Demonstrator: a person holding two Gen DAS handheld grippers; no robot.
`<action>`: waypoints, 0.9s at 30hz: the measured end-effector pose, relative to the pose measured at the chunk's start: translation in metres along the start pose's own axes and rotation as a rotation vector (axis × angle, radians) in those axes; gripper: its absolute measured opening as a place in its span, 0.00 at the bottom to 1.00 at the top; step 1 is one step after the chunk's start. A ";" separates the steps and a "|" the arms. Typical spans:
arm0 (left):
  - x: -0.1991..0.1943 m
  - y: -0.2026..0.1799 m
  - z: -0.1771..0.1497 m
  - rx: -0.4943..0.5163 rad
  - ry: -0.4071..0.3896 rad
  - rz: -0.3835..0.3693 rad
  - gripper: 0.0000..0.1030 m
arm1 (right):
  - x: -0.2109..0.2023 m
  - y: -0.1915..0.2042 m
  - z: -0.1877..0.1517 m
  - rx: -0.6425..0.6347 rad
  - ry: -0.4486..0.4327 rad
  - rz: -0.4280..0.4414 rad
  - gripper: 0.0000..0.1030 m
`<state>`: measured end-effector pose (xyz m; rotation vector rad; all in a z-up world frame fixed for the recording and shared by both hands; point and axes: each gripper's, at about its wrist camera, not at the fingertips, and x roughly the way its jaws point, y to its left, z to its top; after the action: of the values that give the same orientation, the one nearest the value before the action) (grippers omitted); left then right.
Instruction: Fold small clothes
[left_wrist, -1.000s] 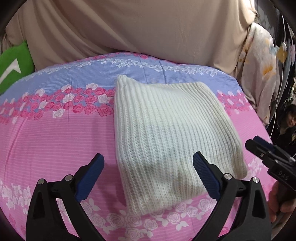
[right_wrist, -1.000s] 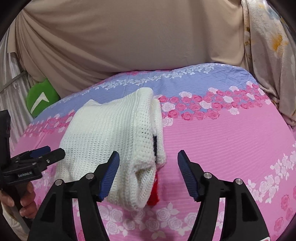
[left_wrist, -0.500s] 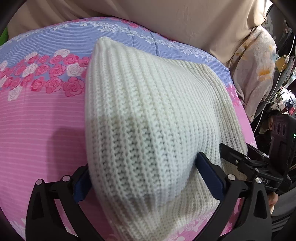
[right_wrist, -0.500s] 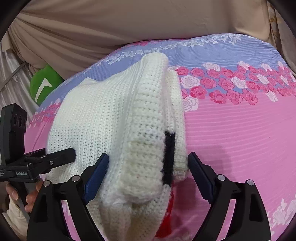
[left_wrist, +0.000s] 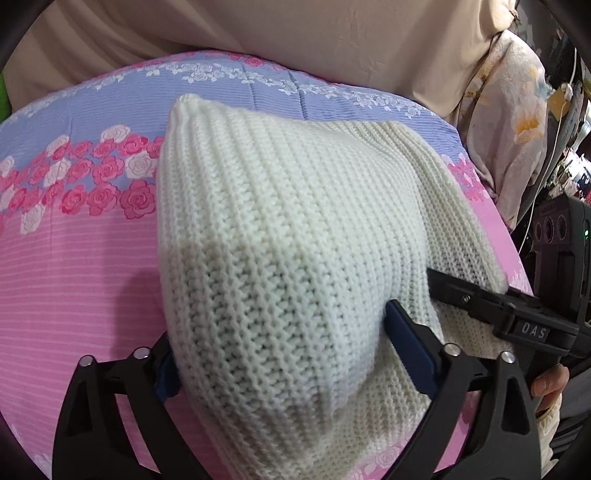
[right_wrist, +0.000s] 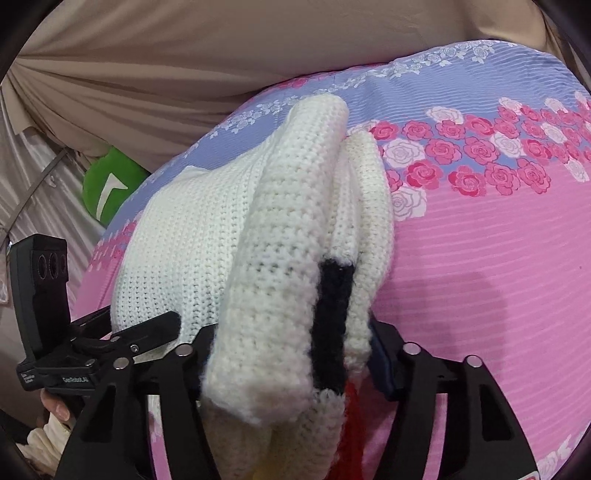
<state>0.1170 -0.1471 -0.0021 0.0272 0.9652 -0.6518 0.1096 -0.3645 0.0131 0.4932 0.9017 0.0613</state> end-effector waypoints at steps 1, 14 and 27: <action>-0.003 -0.004 0.000 0.020 -0.005 0.014 0.80 | -0.003 0.003 0.000 -0.005 -0.010 -0.005 0.46; -0.090 -0.039 -0.005 0.211 -0.131 -0.065 0.42 | -0.093 0.064 -0.015 -0.071 -0.249 -0.041 0.38; -0.218 0.016 0.038 0.316 -0.545 0.023 0.44 | -0.123 0.177 0.047 -0.277 -0.564 0.119 0.40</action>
<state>0.0679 -0.0360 0.1836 0.1331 0.3318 -0.7350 0.0950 -0.2567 0.2052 0.2803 0.3025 0.1454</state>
